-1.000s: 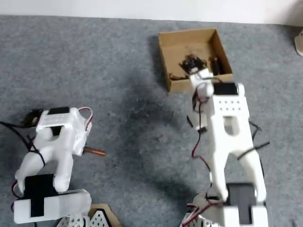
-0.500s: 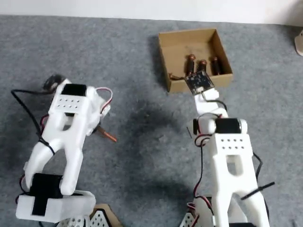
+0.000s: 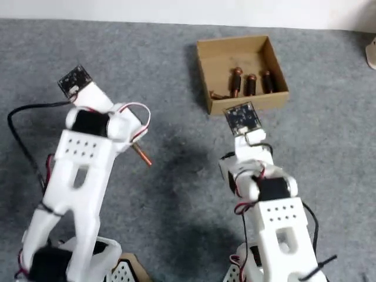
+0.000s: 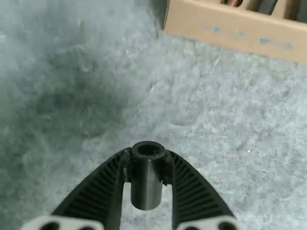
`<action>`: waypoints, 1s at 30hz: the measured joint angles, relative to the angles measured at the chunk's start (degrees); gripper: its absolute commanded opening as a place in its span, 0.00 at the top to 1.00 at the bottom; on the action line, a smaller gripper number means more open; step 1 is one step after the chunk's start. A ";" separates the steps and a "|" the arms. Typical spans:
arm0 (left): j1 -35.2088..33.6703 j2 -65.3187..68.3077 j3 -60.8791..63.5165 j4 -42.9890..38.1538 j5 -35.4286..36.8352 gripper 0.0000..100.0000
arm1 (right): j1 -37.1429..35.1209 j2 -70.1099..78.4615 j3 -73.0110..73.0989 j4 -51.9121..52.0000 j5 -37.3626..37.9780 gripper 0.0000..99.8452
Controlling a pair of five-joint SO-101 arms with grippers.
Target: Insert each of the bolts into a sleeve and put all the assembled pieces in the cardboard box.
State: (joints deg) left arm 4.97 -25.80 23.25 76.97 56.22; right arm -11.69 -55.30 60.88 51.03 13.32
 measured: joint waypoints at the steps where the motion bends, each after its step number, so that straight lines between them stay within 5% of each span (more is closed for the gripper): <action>1: 0.00 -1.32 0.53 0.00 -0.62 0.99 | 0.00 -1.49 0.97 -0.53 -0.35 1.00; 16: 6.68 -13.36 9.23 -1.49 -8.00 0.99 | -0.18 -23.91 19.78 -7.65 -1.14 1.00; 30: 11.87 -13.45 28.66 -37.10 -3.34 0.99 | -3.52 -41.67 28.22 -7.74 -1.14 1.00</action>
State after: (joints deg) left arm 16.84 -39.25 51.91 39.87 52.88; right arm -15.21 -96.97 89.10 43.30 12.18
